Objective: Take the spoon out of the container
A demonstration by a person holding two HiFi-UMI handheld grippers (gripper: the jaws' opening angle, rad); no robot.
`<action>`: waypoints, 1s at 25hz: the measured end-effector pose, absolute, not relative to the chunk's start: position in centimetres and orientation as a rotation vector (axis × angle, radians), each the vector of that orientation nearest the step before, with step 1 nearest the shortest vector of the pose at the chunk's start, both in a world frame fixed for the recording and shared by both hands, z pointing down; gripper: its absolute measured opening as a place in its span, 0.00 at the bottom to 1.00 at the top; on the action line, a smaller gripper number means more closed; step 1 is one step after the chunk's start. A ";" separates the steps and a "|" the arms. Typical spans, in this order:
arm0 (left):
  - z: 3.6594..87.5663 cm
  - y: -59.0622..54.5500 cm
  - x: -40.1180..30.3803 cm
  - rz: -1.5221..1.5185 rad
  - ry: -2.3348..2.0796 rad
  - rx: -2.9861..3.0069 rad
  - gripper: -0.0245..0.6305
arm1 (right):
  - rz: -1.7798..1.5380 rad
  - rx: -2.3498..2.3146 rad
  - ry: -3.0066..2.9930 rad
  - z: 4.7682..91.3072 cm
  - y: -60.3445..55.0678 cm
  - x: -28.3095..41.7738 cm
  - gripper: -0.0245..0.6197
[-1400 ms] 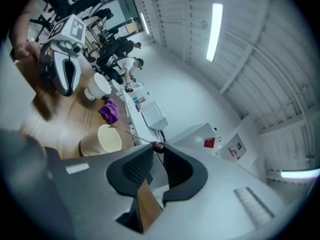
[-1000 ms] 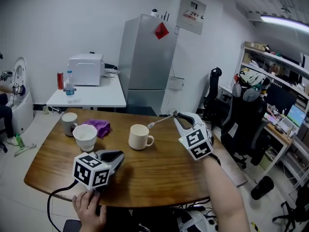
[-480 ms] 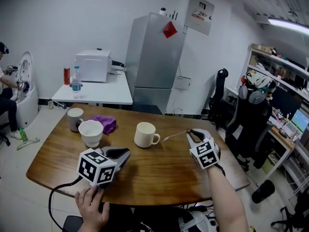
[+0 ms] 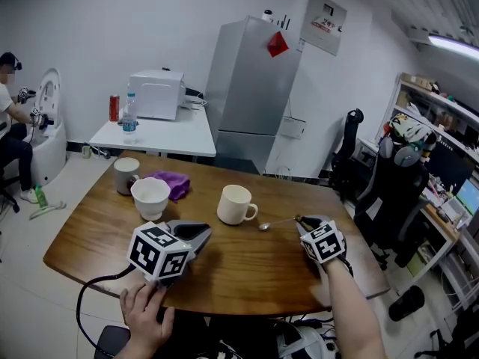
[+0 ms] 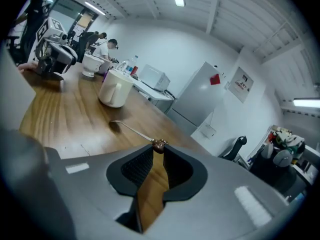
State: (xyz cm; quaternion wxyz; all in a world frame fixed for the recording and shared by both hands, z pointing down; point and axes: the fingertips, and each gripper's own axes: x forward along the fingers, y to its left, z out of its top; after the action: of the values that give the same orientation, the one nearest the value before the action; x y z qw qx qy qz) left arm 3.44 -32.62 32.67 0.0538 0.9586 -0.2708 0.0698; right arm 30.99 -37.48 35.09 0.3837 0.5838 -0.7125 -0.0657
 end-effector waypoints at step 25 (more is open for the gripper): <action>32.8 -32.6 3.3 0.212 -0.824 2.913 0.07 | 0.060 1.423 -1.928 36.2 -36.1 30.2 0.11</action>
State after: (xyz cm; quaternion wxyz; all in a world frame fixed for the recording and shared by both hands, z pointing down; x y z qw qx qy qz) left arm 3.34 -32.55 32.76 0.0535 0.9585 -0.2712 0.0697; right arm 30.16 -36.11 36.18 0.3639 0.5529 -0.7492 0.0234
